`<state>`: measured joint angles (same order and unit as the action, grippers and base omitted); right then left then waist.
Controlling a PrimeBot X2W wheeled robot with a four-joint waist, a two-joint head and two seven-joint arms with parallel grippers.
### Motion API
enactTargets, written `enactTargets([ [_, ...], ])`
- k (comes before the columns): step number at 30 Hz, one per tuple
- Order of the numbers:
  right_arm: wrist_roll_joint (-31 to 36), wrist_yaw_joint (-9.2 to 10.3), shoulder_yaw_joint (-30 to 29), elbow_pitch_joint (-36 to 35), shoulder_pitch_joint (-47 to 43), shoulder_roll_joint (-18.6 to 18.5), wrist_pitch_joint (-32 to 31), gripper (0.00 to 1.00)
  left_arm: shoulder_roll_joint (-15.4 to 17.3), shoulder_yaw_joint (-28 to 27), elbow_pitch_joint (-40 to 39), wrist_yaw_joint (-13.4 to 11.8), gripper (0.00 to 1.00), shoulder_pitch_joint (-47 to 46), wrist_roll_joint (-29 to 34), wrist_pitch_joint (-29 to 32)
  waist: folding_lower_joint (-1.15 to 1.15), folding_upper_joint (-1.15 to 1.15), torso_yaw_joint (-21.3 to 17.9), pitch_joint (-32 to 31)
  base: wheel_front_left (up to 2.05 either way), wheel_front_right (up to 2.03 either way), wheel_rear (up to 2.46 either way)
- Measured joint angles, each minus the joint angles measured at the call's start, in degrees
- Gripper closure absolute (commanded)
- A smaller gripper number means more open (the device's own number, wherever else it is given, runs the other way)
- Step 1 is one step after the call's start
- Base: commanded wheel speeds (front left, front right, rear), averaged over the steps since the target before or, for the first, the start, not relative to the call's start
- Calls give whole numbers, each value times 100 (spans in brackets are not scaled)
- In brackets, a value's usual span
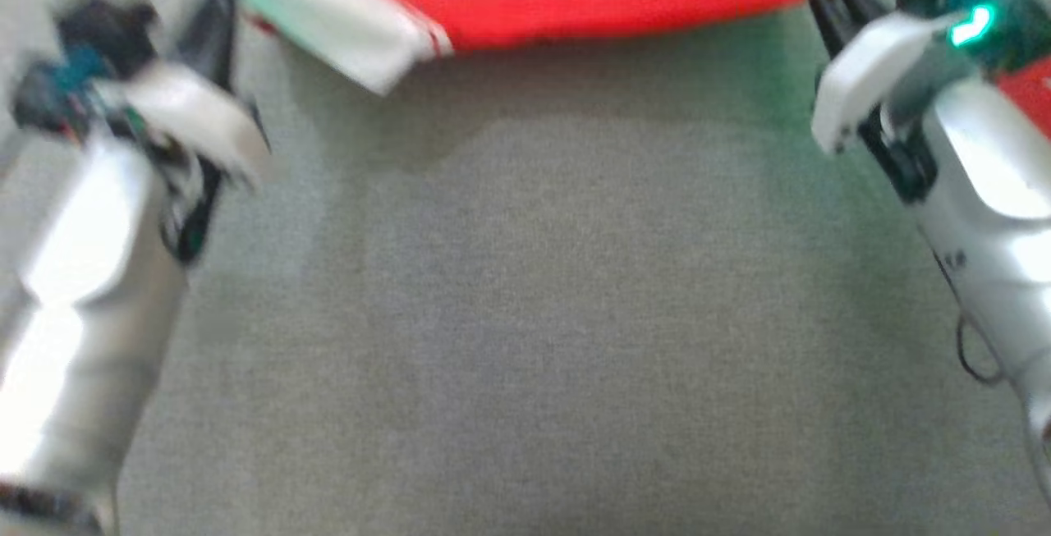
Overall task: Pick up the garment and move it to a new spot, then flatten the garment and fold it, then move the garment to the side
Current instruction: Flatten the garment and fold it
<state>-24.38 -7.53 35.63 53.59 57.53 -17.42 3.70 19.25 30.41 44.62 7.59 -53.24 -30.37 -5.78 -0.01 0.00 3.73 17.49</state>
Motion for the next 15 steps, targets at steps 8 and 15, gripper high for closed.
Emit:
enactTargets([
  [8,-1269,0,1106,-884,-812,-810,-770,100,1105,931,-1677,0,100,1335,-1118,1152,-1,0,44,-709,0,0,0],
  [15,-2084,0,1560,-1711,-1230,-1573,-1236,100,1802,1025,-3121,-60,100,2240,-1831,1811,-1,0,58,-1120,0,0,0],
])
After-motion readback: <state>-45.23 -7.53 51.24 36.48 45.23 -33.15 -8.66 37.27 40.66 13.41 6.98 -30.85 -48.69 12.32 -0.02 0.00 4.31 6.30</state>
